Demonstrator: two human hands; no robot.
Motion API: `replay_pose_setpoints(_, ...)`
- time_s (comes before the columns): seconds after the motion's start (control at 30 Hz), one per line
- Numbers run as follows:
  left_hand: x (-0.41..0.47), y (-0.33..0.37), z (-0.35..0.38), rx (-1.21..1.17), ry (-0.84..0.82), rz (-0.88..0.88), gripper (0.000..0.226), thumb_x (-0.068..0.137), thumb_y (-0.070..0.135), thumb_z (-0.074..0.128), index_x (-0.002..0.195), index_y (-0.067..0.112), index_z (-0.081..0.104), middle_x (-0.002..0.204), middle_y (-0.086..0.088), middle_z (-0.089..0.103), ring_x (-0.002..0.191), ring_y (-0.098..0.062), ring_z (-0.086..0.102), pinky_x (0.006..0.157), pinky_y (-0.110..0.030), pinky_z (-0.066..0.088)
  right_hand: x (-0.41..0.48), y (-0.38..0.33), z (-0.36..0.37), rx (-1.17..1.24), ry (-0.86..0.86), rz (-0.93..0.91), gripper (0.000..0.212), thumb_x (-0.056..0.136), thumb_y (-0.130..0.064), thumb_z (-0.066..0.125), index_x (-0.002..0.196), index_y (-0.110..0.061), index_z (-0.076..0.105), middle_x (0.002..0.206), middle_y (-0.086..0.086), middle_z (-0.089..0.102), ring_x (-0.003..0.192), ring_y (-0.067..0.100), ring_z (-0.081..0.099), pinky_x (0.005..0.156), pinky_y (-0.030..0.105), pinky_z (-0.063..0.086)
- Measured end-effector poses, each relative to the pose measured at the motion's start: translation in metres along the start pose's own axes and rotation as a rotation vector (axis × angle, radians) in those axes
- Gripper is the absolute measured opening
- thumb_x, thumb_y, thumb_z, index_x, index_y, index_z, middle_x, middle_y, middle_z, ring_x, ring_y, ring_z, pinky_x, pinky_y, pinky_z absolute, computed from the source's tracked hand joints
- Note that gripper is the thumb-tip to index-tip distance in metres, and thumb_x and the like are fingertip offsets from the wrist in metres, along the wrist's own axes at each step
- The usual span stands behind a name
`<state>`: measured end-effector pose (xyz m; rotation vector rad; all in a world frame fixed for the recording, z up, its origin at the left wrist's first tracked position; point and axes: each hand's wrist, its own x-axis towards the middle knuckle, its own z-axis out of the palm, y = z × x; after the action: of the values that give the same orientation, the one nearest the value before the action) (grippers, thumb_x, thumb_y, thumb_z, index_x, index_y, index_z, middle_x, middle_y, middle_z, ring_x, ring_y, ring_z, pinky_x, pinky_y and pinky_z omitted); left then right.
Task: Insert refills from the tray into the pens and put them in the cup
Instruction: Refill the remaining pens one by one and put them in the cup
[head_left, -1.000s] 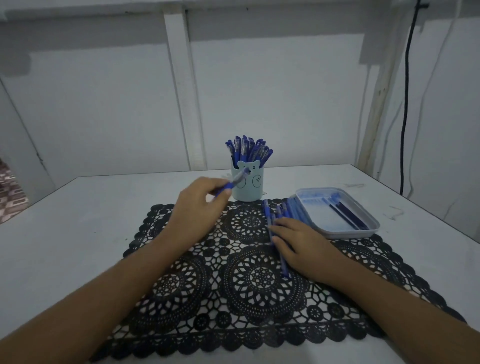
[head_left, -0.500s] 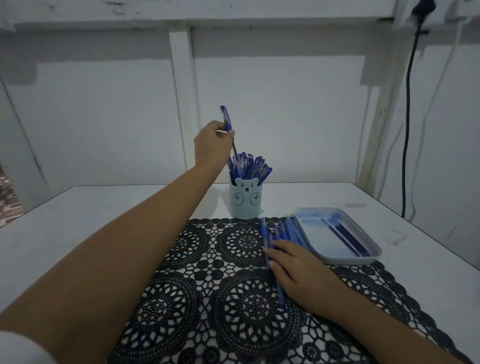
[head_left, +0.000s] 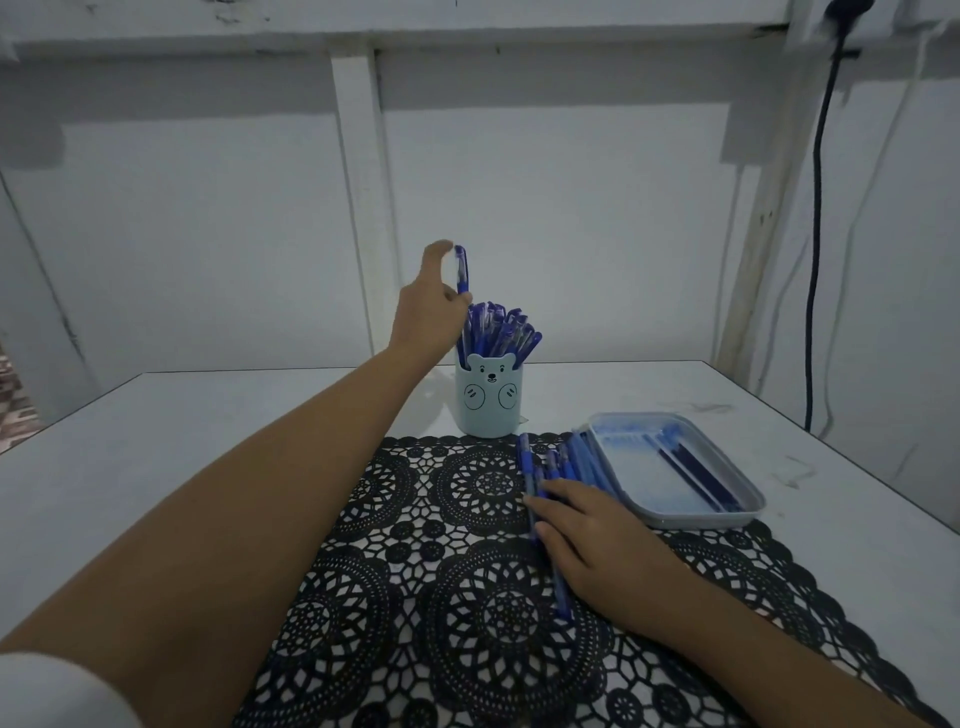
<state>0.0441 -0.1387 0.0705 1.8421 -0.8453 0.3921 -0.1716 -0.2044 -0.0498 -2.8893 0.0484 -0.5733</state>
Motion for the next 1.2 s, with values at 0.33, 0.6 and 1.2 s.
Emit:
replay_pose_setpoints(0.33,-0.019,-0.025,0.001,0.256,-0.095,0.174,0.033,0.093,0.018,0.044,0.124,0.018,0.052,0.111,-0.007,0.056,0.095,-0.018,0.055,0.084,-0.034,0.047,-0.001,0.001,0.001,0.006,0.010,0.001,0.042,0.099,-0.034,0.029,0.139,-0.025,0.038,0.143,-0.006,0.035,0.128,0.008,0.032,0.106,0.016,0.017)
replay_pose_setpoints(0.6,-0.092,-0.016,0.004,0.235,-0.108,0.189,0.024,0.092,0.019,0.046,0.115,0.015,0.054,0.104,-0.001,0.056,0.090,-0.012,0.051,0.081,-0.030,0.048,0.000,-0.001,-0.008,0.047,0.138,0.043,0.031,0.097,-0.025,0.038,0.117,-0.015,0.060,0.113,-0.001,0.060,0.101,0.012,0.052,0.085,0.014,0.030)
replay_pose_setpoints(1.2,-0.130,-0.006,0.031,0.496,-0.621,-0.184,0.024,0.077,0.033,0.060,0.066,0.014,0.050,0.089,-0.011,0.061,0.086,-0.026,0.058,0.072,-0.037,0.050,-0.004,-0.002,-0.012,0.027,0.139,0.136,0.025,0.093,-0.022,0.047,0.094,-0.008,0.067,0.091,0.007,0.063,0.087,0.020,0.055,0.077,0.032,0.044)
